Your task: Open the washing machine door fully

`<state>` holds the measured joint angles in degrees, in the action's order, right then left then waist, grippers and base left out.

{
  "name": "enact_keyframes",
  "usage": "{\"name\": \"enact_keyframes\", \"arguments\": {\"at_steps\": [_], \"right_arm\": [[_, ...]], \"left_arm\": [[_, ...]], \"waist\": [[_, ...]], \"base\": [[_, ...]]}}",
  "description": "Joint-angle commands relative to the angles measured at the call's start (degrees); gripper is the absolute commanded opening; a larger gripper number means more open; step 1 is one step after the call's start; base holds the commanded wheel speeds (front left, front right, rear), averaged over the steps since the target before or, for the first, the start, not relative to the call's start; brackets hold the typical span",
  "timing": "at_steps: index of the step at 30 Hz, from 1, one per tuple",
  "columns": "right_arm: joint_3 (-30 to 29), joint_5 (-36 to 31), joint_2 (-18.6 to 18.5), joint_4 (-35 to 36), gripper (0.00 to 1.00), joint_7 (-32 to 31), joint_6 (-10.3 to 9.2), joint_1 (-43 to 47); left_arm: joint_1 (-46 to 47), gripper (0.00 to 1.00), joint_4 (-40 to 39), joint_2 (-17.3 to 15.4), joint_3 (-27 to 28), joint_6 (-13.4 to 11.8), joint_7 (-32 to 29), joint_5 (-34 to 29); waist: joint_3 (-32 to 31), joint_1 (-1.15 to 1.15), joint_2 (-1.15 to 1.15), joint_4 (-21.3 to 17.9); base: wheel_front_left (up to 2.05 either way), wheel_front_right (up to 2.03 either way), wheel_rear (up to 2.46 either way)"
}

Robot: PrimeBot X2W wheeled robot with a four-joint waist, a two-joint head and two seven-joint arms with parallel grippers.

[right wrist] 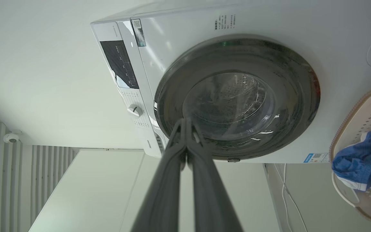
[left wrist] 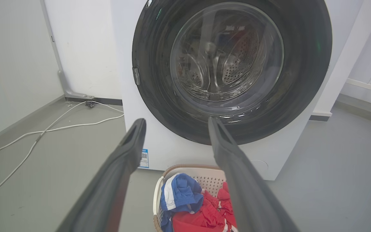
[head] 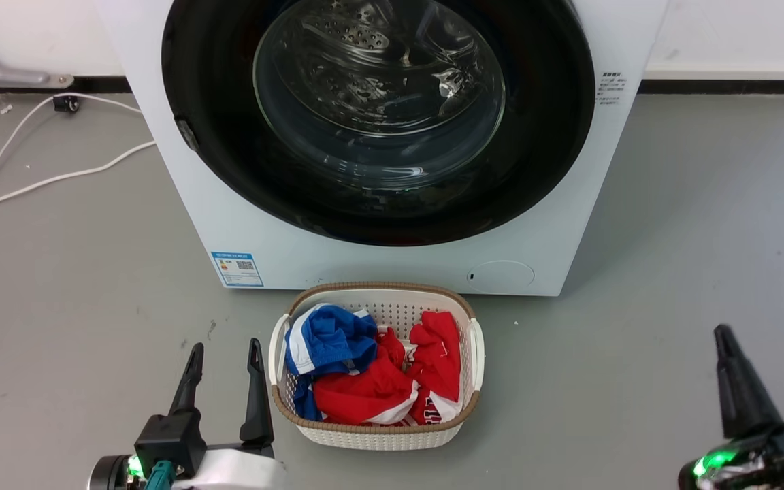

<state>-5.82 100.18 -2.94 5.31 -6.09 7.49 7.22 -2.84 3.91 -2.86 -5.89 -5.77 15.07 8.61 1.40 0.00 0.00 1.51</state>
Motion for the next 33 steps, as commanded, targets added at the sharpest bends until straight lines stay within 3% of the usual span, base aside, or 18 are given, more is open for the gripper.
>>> {"name": "enact_keyframes", "arguments": {"at_steps": [1, 8, 16, 24, 33], "right_arm": [[-0.6, -0.5, 0.1, -0.3, 0.00, -0.1, 0.00, -1.4], [-8.1, 0.4, -1.1, -4.2, 0.00, -2.2, 0.00, -12.2], [-12.9, -1.9, -5.6, -9.8, 0.00, -5.2, 0.00, -27.4], [-12.0, -4.9, -11.9, -18.1, 0.00, -8.0, 0.00, -44.4], [-7.1, -9.5, -17.8, -26.4, 0.00, -11.0, 0.00, -60.4]], "left_arm": [[1.0, 1.00, -0.3, 0.0, 0.0, -0.2, 0.2, -0.4], [3.5, 1.00, -1.4, 0.0, 0.1, 0.3, 0.2, -1.2], [7.3, 1.00, -2.5, 0.0, 0.5, 0.7, 0.2, -2.3], [13.1, 1.00, -3.6, 0.0, 0.6, 1.3, 0.2, -2.8], [19.1, 1.00, -4.5, 0.0, 1.3, 2.5, 0.2, -3.5]], "waist": [[0.5, 0.00, 0.00, 0.1], [5.7, 0.00, 0.00, 0.5], [13.0, 0.00, 0.00, 1.1], [21.2, 0.00, 0.00, 1.8], [29.2, 0.00, 0.00, 2.9]], "base": [[0.00, 0.00, 0.00], [0.00, 0.00, 0.00], [0.00, 0.00, 0.00], [0.00, 0.00, 0.00], [0.00, 0.00, 0.00]]}}
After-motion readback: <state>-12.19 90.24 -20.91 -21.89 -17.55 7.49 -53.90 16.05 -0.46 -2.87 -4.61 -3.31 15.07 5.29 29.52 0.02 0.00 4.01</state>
